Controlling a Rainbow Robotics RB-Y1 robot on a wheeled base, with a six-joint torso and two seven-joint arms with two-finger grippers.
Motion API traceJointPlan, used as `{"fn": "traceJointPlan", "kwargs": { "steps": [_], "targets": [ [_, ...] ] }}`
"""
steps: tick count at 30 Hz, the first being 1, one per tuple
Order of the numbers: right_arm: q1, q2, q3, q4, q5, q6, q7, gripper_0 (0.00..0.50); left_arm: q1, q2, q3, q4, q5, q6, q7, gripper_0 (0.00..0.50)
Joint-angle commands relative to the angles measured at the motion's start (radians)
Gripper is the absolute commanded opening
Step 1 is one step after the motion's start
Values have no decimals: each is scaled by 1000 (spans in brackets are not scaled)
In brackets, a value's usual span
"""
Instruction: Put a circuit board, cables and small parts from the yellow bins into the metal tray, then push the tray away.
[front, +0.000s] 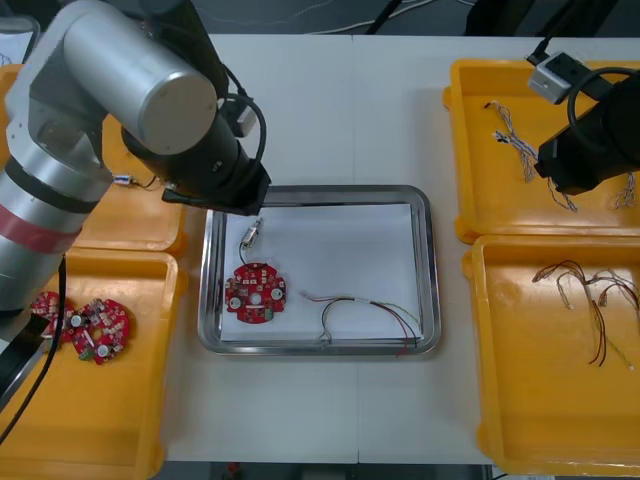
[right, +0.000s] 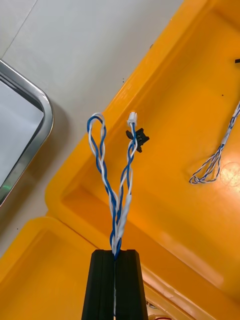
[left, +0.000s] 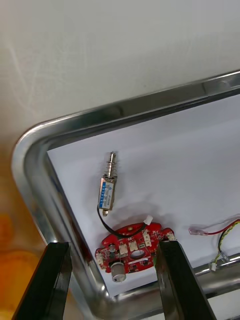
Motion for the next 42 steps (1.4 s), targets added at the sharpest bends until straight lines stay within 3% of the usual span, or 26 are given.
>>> {"fn": "traceJointPlan", "kwargs": {
  "steps": [1, 7, 13, 20, 26, 37, 42],
  "targets": [
    [-30, 9, 83, -57, 30, 4, -48, 0, -57, 97, 82, -64, 38, 34, 84, 500],
    [-31, 9, 180, -117, 65, 4, -71, 0, -57, 181, 103, -61, 35, 32, 17, 500],
    [-34, 9, 249, -149, 49, 4, -92, 0, -56, 243, 179, -2, 50, 29, -62, 500],
    [-54, 9, 345, -160, 7, 1, -112, 0, -51, 270, 263, 81, 52, 23, -114, 500],
    [-82, 9, 450, -160, -17, -74, -131, 0, -51, 295, 304, 193, 18, -28, -132, 500],
    [-165, 9, 657, -95, -17, -235, -109, 0, -51, 305, 353, 328, -63, -69, -72, 500],
    [-188, 18, 730, -45, -17, -310, -3, 0, -48, 296, 352, 331, -115, -68, 41, 500]
  ]
}}
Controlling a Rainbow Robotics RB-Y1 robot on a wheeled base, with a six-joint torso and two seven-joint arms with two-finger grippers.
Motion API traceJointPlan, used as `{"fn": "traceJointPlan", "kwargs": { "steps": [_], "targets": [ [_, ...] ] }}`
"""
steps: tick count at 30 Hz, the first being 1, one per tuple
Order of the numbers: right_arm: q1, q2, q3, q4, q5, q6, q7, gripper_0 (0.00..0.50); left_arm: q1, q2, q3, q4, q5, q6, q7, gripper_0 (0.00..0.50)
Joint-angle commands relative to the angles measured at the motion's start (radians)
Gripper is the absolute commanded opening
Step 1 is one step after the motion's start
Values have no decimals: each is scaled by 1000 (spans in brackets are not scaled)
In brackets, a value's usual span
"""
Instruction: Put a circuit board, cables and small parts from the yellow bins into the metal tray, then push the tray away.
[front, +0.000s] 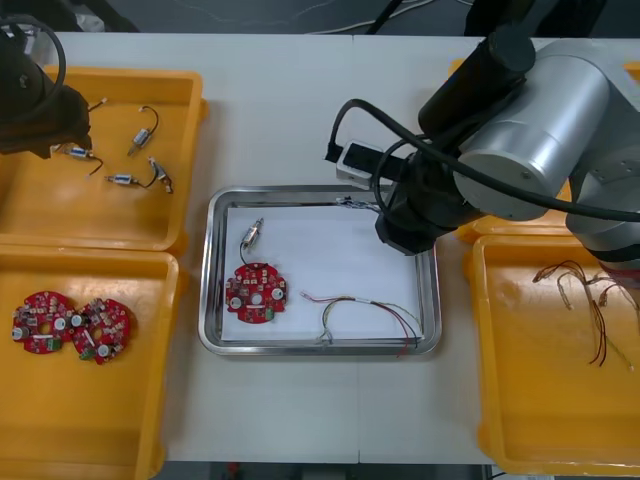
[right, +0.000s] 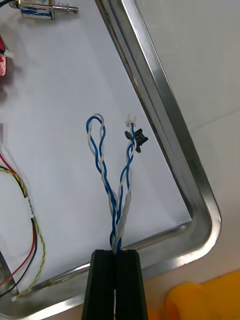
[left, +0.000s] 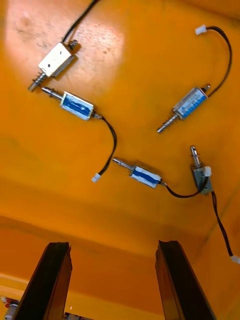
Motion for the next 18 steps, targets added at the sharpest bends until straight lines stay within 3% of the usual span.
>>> {"fn": "traceJointPlan", "kwargs": {
  "steps": [1, 10, 18],
  "targets": [
    [-58, 16, 67, 35, -10, -52, 107, 0, -36, 29, 29, -5, -50, -11, 99, 500],
    [-66, 19, 135, 121, -15, -144, 285, 0, -22, -23, 28, -6, -105, -60, 357, 500],
    [-97, 45, 204, 248, 5, -234, 342, 0, -1, -50, 28, -6, -109, -104, 558, 500]
  ]
}}
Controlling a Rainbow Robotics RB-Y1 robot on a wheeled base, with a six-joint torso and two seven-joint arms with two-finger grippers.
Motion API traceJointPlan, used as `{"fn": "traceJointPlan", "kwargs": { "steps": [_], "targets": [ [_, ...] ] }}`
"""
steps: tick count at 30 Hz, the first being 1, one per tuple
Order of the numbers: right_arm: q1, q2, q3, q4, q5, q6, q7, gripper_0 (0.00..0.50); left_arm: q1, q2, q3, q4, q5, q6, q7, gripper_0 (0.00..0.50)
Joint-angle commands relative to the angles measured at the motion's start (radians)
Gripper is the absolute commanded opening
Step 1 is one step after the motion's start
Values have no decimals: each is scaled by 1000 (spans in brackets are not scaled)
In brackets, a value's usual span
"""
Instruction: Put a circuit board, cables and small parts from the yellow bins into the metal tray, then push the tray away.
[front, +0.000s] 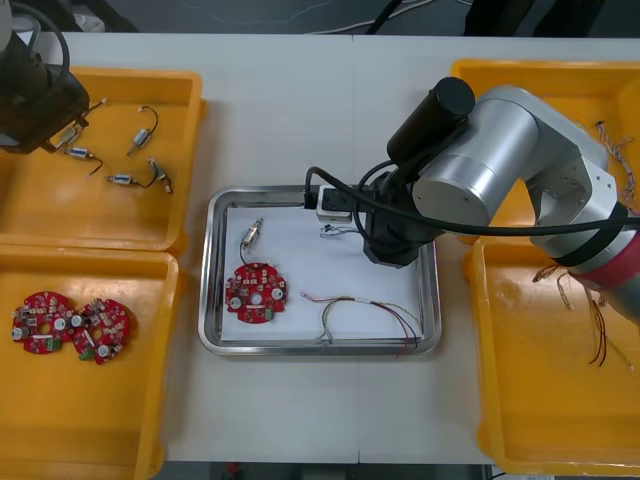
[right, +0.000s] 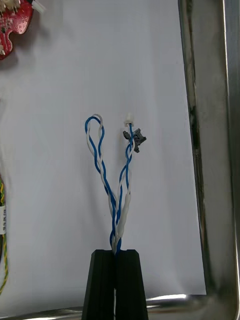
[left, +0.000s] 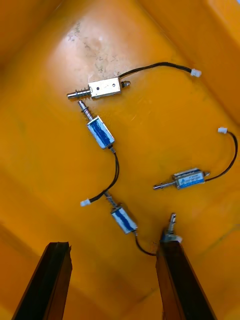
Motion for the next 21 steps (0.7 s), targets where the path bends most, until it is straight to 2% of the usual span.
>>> {"fn": "traceJointPlan", "kwargs": {
  "steps": [1, 9, 14, 17, 19, 20, 21],
  "targets": [
    [-72, 45, 67, 66, 15, -45, 29, 0, 6, -26, 26, -7, -12, -28, 34, 500],
    [-109, 92, 102, 166, 25, -65, 34, 0, 59, -53, 26, -7, -14, -86, 176, 500],
    [-122, 101, 108, 189, 26, -65, 36, 0, 78, -86, 32, -6, -46, -91, 216, 500],
    [-124, 101, 108, 191, 23, -65, 37, 66, 88, -96, 39, -6, -65, -91, 232, 500],
    [-124, 100, 108, 189, 20, -65, 37, 165, 88, -106, 40, 2, -78, -91, 245, 500],
    [-126, 100, 108, 189, 20, -65, 39, 196, 88, -107, 40, 5, -82, -91, 249, 500],
    [-126, 95, 108, 189, 17, -65, 40, 269, 88, -115, 46, 10, -94, -92, 253, 500]
  ]
}}
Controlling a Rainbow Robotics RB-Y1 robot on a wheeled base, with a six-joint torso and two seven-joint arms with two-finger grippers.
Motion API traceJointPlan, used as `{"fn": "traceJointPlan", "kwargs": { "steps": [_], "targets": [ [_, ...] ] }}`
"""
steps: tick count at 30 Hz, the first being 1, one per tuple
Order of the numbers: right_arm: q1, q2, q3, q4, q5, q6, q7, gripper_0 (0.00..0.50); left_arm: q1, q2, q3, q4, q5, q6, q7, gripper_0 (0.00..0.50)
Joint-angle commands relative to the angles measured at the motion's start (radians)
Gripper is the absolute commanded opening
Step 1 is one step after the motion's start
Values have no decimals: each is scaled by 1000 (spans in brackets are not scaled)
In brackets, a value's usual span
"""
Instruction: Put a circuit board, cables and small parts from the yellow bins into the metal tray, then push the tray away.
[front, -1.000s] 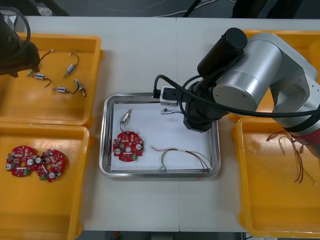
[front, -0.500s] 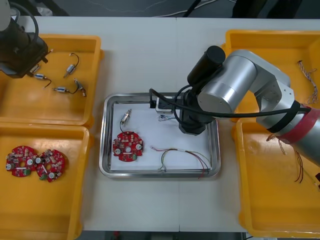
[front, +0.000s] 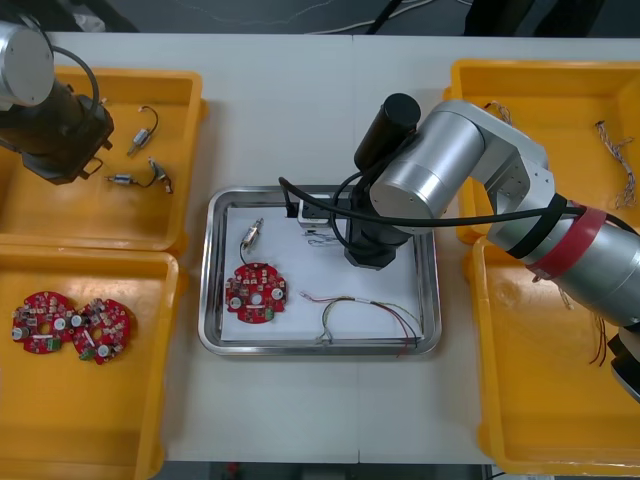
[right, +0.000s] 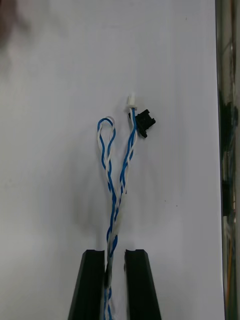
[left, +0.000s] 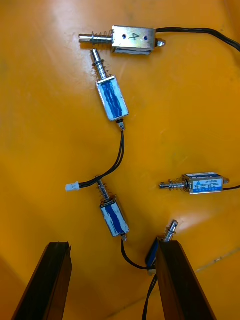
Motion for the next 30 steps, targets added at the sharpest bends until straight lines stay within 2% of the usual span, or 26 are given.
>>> {"fn": "traceJointPlan", "kwargs": {
  "steps": [1, 3, 5, 7, 22, 30],
  "targets": [
    [-47, 8, 15, -10, -4, -9, 32, 340, 9, -36, 42, 13, -43, -17, 54, 500],
    [-48, -1, 13, -14, -9, -7, 32, 396, 7, -42, 42, 24, -57, -26, 58, 500],
    [-48, -14, 2, -26, -16, 2, 32, 430, -2, -48, 42, 53, -59, -49, 60, 500],
    [-48, -20, -14, -34, -26, 20, 34, 439, -11, -54, 42, 77, -60, -66, 60, 500],
    [-45, -1, -287, -92, -64, 297, -18, 440, -37, -106, 41, 106, -74, -77, 64, 500],
    [-42, -1, -436, -138, -61, 447, -284, 438, -69, -117, 39, 129, -95, -66, 67, 500]
  ]
}}
